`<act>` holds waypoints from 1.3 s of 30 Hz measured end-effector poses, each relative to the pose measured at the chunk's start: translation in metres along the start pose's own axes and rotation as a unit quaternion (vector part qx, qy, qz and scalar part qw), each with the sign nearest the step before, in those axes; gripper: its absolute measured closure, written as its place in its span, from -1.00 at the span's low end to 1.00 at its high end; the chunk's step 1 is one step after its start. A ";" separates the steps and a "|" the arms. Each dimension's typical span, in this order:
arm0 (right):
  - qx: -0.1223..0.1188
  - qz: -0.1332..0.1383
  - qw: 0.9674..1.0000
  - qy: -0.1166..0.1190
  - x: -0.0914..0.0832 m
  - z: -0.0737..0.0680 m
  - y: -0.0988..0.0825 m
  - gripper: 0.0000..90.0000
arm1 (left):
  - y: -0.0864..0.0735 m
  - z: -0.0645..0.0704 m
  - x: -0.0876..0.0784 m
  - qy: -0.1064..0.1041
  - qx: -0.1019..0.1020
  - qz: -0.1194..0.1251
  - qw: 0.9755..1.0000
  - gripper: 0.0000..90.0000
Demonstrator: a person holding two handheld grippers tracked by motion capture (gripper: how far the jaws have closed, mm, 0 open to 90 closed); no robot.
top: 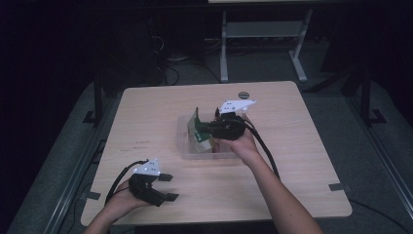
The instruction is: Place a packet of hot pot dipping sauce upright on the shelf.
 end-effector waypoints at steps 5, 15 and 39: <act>-0.001 0.007 1.000 -0.006 -0.003 -0.001 0.002 0.56 | 0.000 0.000 0.000 0.001 -0.002 -0.001 1.000 -0.43; -0.035 -0.023 0.999 -0.026 -0.016 -0.014 0.003 0.09 | 0.000 -0.001 -0.001 0.003 0.003 -0.001 1.000 -0.43; -0.043 -0.063 0.997 -0.014 -0.061 -0.049 -0.046 -0.11 | -0.001 -0.004 -0.003 0.005 0.000 0.003 1.000 -0.43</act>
Point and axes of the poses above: each handheld gripper's, and its own axes: x roughly forward along the jaws, y roughly out of its top, z roughly to its right, the point moved 1 cm from there along x, roughly forward along the jaws, and after that the axes turned 1 degree about y, right-handed, at the moved point
